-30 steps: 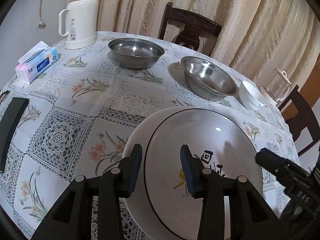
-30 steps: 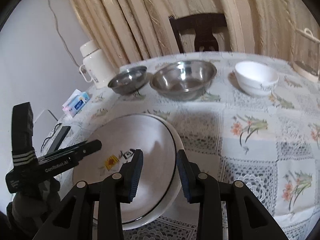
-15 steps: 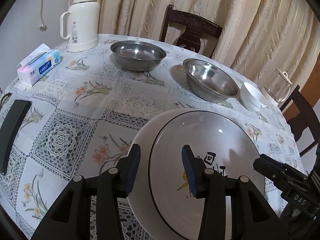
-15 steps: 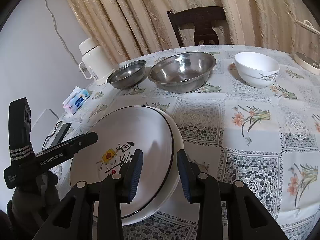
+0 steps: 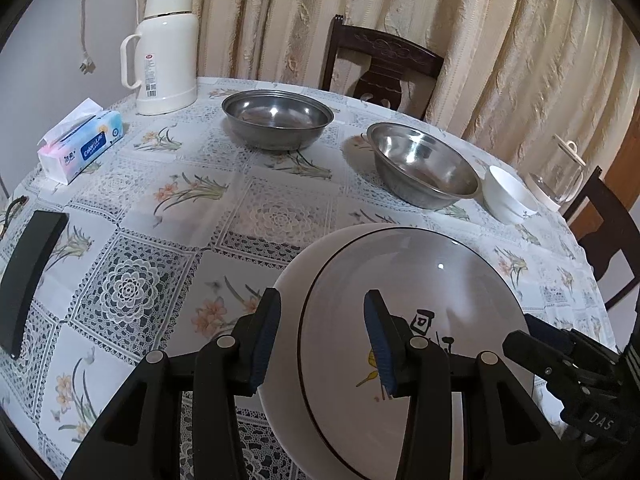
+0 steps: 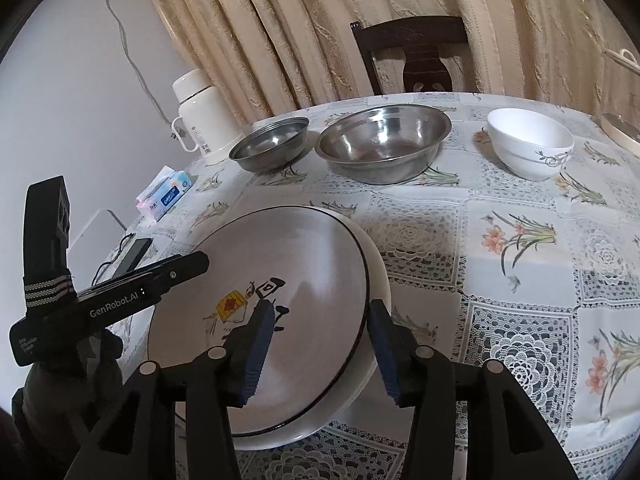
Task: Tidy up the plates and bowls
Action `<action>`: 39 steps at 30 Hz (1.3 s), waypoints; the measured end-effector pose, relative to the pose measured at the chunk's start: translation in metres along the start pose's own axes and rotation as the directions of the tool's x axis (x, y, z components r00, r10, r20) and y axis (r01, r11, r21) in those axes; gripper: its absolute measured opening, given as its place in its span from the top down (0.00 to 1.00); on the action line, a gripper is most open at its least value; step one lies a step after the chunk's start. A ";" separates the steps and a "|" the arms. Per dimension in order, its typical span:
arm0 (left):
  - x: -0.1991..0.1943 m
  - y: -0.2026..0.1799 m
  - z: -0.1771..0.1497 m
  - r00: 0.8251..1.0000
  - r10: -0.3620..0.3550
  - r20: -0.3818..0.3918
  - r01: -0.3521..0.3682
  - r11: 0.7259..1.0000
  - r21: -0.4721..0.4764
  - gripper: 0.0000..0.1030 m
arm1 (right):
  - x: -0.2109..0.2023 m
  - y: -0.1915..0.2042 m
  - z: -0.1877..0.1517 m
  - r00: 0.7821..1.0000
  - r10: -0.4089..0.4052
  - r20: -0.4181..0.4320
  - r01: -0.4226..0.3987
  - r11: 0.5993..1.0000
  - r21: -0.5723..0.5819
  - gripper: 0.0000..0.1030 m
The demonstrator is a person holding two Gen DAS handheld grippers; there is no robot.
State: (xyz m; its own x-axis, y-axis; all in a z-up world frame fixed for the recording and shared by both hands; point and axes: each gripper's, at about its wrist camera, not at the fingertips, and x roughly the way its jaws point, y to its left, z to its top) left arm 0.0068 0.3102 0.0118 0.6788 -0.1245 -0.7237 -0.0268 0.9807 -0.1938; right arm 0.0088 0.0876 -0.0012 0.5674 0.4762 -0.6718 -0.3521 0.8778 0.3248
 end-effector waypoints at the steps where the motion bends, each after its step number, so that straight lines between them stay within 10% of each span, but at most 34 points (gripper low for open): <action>1: 0.000 0.001 0.000 1.000 0.001 0.001 -0.001 1.000 0.002 0.57 | 0.000 0.000 0.000 1.000 0.001 0.000 -0.001 1.000 0.001 0.50; 39: -0.007 0.015 0.026 0.999 0.008 0.031 -0.007 1.000 -0.008 0.52 | -0.013 -0.014 0.017 0.998 -0.014 0.059 0.012 0.999 0.040 0.49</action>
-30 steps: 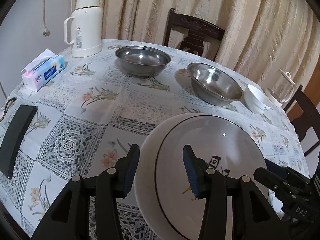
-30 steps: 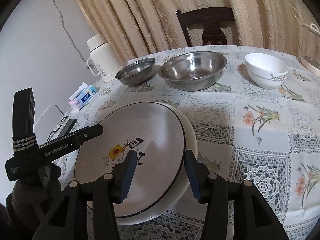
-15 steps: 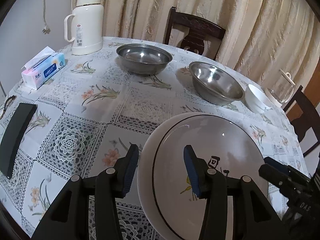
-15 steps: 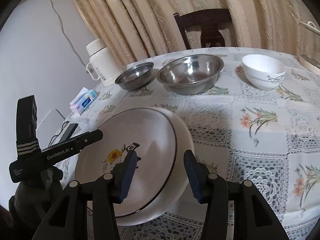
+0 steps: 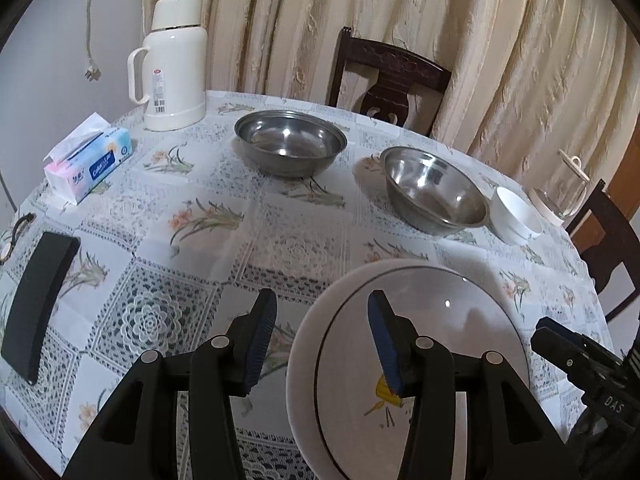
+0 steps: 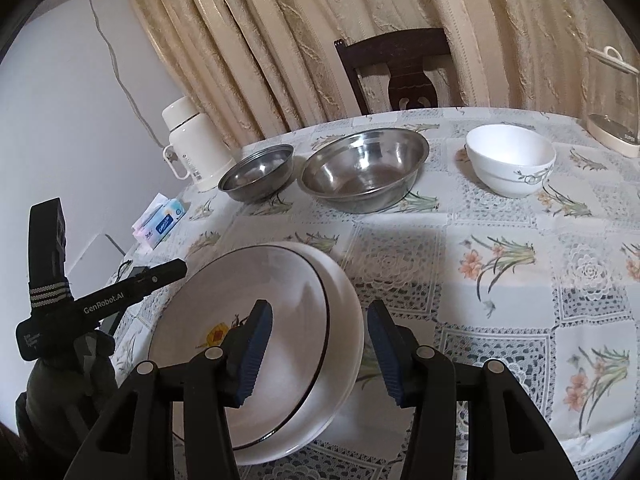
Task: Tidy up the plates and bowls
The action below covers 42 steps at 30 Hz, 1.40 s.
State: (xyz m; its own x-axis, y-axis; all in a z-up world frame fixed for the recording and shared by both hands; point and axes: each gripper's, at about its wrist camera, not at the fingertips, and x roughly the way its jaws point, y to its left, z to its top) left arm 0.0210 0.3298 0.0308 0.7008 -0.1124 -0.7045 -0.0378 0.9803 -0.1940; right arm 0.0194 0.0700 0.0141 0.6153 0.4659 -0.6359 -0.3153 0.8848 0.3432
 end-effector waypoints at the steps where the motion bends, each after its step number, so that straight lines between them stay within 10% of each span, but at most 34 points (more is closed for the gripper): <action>1: 0.000 0.000 0.002 1.000 -0.002 0.002 0.002 1.000 0.002 0.52 | 0.001 0.000 0.002 1.000 0.000 -0.001 0.000 1.000 0.001 0.49; 15: 0.018 0.013 0.025 0.999 -0.016 -0.033 0.016 1.000 -0.013 0.43 | 0.014 -0.004 0.019 0.999 0.016 -0.030 -0.015 0.999 0.035 0.28; 42: 0.089 0.091 0.109 0.998 -0.001 -0.059 -0.006 0.993 -0.117 0.43 | 0.113 0.054 0.146 0.967 0.143 -0.209 -0.155 0.987 -0.045 0.27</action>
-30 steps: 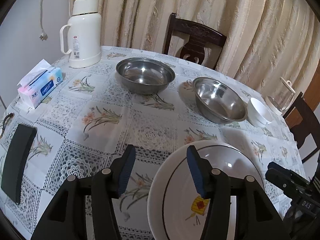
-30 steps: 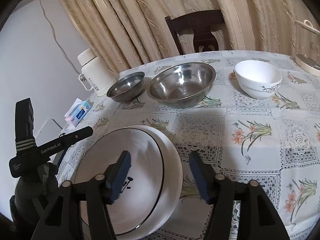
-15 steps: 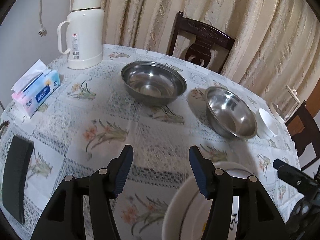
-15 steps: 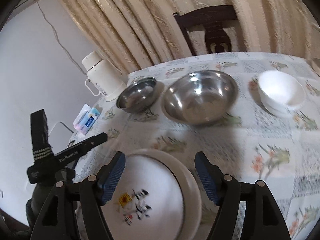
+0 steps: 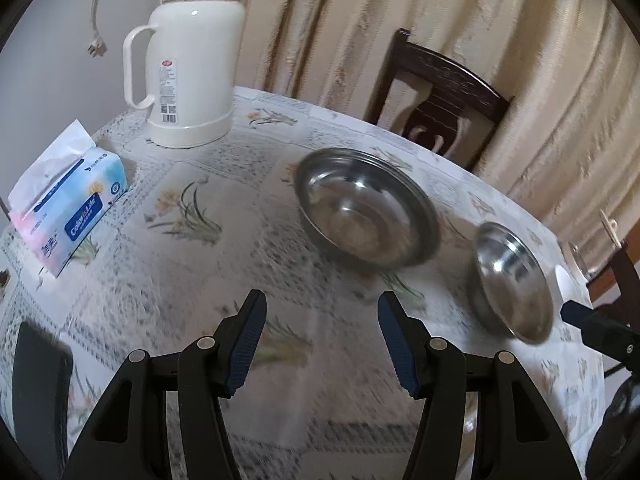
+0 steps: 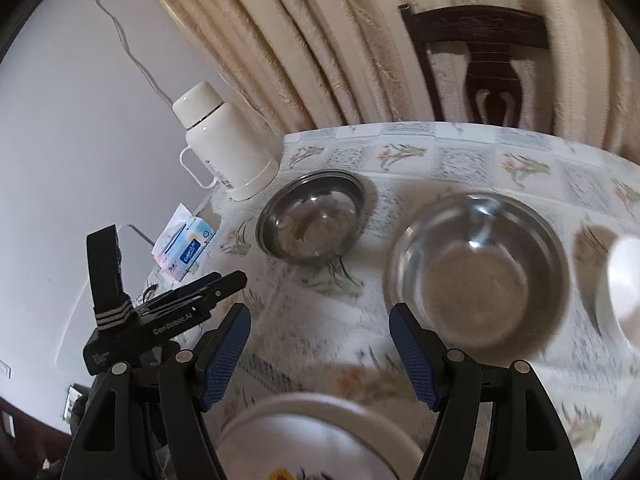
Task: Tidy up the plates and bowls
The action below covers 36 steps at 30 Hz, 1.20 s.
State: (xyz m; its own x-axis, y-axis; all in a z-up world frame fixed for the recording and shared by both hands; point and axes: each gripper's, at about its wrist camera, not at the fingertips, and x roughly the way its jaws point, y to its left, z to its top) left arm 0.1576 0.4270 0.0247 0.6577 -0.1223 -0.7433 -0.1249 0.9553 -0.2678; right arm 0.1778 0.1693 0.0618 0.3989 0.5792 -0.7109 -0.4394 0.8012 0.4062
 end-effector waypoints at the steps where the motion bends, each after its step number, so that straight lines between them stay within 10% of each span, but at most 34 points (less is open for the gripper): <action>1: 0.006 0.004 0.005 1.000 0.001 -0.007 -0.001 1.000 -0.010 0.43 | 0.005 0.000 0.005 1.000 0.005 -0.009 -0.005 1.000 0.002 0.27; 19: 0.051 0.034 0.054 0.999 -0.022 -0.042 0.019 0.997 -0.071 0.43 | 0.104 -0.016 0.075 0.992 -0.040 -0.120 0.046 0.998 0.044 0.28; 36: 0.061 0.029 0.066 0.994 -0.104 -0.032 0.100 0.988 -0.119 0.43 | 0.145 -0.023 0.083 0.977 -0.124 -0.174 0.125 0.992 -0.007 0.62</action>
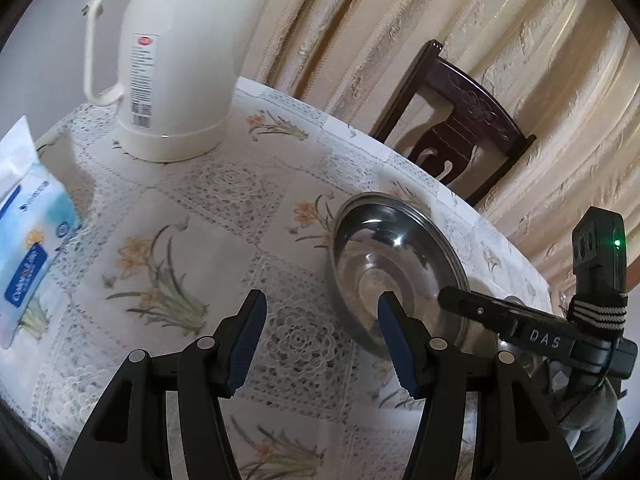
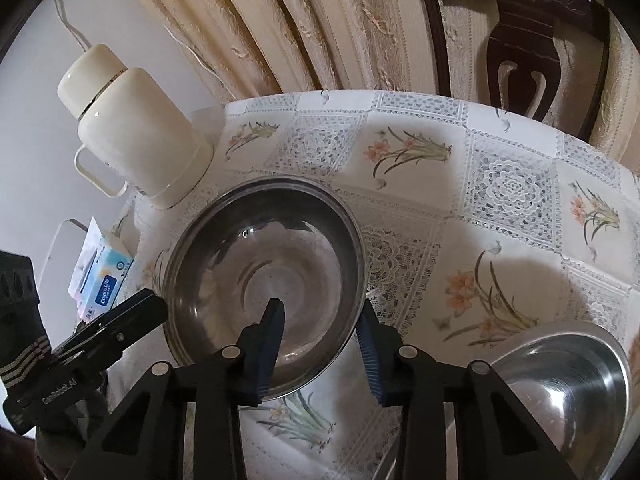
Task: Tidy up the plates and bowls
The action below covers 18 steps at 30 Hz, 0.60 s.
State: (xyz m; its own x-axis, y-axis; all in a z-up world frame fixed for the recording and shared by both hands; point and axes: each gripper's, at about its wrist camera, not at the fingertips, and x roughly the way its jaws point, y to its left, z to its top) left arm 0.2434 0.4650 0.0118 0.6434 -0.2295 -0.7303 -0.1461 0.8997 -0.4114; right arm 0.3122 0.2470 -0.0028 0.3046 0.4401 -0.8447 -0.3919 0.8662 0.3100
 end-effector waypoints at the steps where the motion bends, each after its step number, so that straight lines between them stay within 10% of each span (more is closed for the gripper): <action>1: 0.003 -0.003 0.001 1.000 -0.005 0.000 0.005 1.000 0.006 0.43 | 0.001 0.000 0.000 1.000 0.000 -0.003 0.000 1.000 0.000 0.62; 18: 0.034 -0.027 0.005 0.999 0.045 0.014 -0.047 0.990 0.133 0.64 | 0.002 0.002 -0.002 1.000 -0.001 0.013 0.002 0.999 -0.033 0.65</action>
State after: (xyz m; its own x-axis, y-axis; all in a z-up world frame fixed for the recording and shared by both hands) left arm 0.2730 0.4343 0.0007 0.6466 -0.1833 -0.7405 -0.0747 0.9508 -0.3006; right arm 0.3105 0.2485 -0.0045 0.3164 0.4420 -0.8394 -0.4196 0.8588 0.2940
